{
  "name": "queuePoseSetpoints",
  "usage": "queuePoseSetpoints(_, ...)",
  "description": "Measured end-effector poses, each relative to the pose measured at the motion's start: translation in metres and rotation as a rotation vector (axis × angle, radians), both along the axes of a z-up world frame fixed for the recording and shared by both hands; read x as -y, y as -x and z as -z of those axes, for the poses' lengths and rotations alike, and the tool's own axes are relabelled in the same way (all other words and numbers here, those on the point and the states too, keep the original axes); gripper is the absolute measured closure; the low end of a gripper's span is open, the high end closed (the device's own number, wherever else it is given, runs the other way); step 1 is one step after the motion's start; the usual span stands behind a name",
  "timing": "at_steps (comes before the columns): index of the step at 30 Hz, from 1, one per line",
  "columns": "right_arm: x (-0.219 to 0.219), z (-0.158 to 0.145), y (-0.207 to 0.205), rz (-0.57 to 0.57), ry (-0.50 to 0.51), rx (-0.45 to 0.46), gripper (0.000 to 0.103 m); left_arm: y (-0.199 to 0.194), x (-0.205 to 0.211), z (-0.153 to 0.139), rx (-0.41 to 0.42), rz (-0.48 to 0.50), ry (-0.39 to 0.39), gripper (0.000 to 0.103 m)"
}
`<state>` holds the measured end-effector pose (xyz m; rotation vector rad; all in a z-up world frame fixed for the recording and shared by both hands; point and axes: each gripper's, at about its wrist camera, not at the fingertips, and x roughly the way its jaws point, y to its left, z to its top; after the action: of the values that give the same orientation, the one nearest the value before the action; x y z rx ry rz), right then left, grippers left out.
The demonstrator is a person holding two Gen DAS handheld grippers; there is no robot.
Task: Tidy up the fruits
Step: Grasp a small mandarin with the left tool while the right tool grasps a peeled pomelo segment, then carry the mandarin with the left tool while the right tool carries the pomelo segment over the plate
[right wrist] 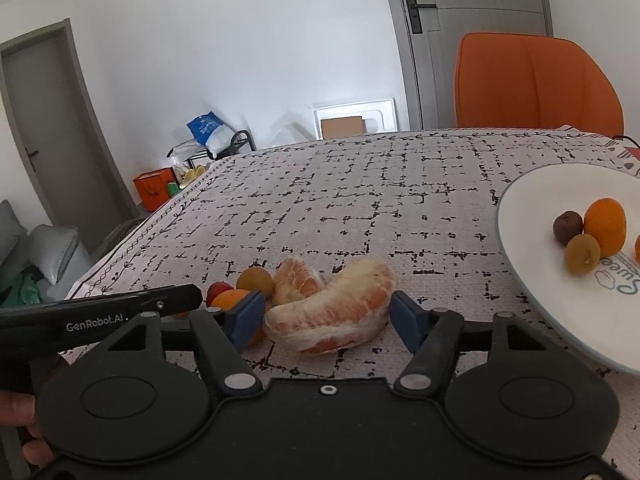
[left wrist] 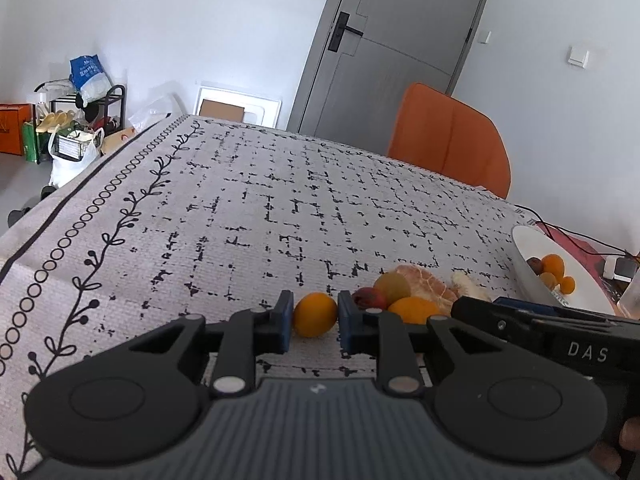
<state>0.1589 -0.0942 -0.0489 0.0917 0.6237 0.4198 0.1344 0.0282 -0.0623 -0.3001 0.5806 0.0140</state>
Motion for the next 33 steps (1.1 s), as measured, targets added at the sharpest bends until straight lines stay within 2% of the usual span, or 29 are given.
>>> queuePoseSetpoints(3,0.004,-0.003,0.004,-0.003,-0.014,0.003,0.05,0.002,0.001,-0.003,0.005,-0.004,-0.003,0.081)
queuePoseSetpoints(9,0.01,-0.005,0.008,-0.004,-0.038,-0.002,0.056,0.007,0.004,-0.01,0.018,0.001,-0.015,0.081)
queuePoseSetpoints(15,0.023,-0.004,0.013,0.03,-0.03,-0.016,0.071,0.011,0.007,-0.014,0.029,-0.004,-0.019,0.081)
queuePoseSetpoints(18,0.031,-0.002,0.011,0.052,-0.029,-0.028,0.07,0.011,0.007,-0.014,0.029,-0.001,-0.02,0.081)
queuePoseSetpoints(21,0.033,-0.001,0.01,0.063,-0.038,-0.033,0.066,0.011,0.006,-0.013,0.028,-0.004,-0.016,0.081)
queuePoseSetpoints(23,0.032,-0.001,0.008,0.061,-0.045,-0.034,0.051,0.01,0.005,-0.012,0.027,-0.003,-0.014,0.081)
queuePoseSetpoints(24,0.032,-0.002,0.008,0.059,-0.048,-0.027,0.049,0.01,0.004,-0.012,0.027,-0.003,-0.012,0.081)
queuePoseSetpoints(29,0.02,0.002,0.003,0.057,0.004,-0.019,0.05,0.01,-0.002,-0.008,0.023,-0.011,0.0,0.081)
queuePoseSetpoints(33,0.014,0.007,0.001,0.058,0.046,-0.028,0.054,0.012,-0.009,-0.007,0.023,-0.021,0.012,0.081)
